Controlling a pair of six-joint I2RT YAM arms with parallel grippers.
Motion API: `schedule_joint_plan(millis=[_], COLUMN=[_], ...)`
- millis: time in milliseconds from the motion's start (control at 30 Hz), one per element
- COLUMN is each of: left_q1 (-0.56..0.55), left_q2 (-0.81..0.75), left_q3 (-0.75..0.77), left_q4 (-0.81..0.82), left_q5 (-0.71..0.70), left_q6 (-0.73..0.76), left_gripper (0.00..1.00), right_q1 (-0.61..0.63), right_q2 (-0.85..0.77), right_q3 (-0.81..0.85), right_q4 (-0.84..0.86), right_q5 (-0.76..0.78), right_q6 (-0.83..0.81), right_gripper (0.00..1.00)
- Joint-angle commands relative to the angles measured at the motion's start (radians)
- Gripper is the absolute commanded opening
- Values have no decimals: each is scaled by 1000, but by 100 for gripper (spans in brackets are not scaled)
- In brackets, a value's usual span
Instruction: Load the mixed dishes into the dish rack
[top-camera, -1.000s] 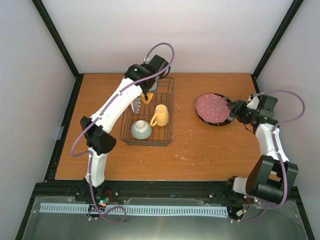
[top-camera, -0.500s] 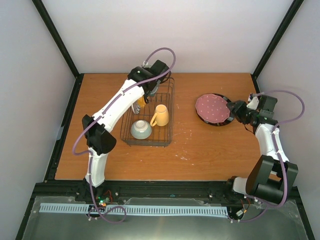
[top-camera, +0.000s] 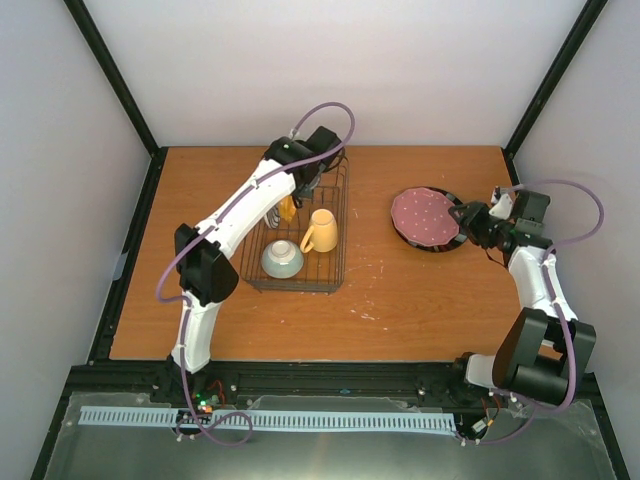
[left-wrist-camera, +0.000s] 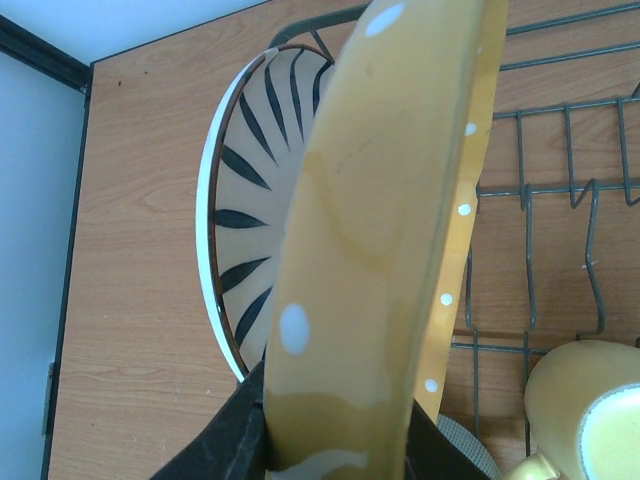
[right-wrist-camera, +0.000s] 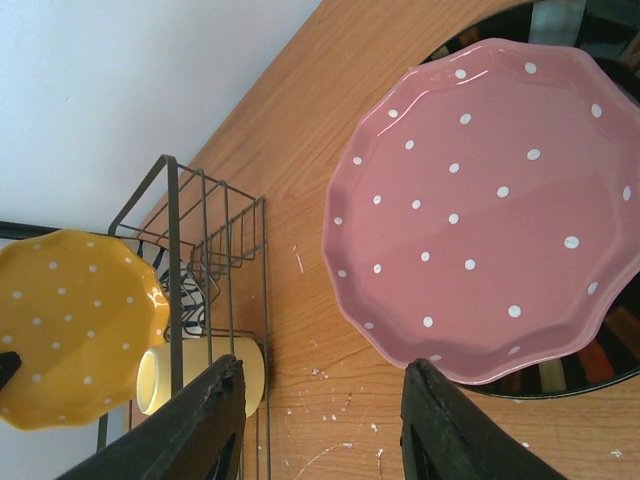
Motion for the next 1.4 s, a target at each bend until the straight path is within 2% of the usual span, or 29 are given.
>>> schedule_joint_plan(millis=[0, 267, 600, 867, 1167, 1367], left_q1=[25, 48, 73, 78, 79, 65], left_q2=[-1, -35, -88, -129, -101, -108], left_q3=[15, -2, -139, -95, -103, -44], left_q4=[29, 29, 27, 28, 27, 28], left_q5=[-63, -56, -1, -37, -15, -93], left_q6=[-28, -51, -121, -82, -38, 15], left_gripper=[1, 1, 1, 1, 1, 1], right_q1=[12, 27, 50, 54, 53, 55], right_q2=[18, 38, 52, 56, 30, 22], right_q3=[-4, 1, -1, -1, -24, -69], right_q4=[13, 11, 14, 27, 46, 105], right_q5=[-5, -5, -1, -4, 0, -13], right_q6=[-14, -17, -11, -3, 7, 34], right_gripper=[43, 43, 42, 41, 41, 39])
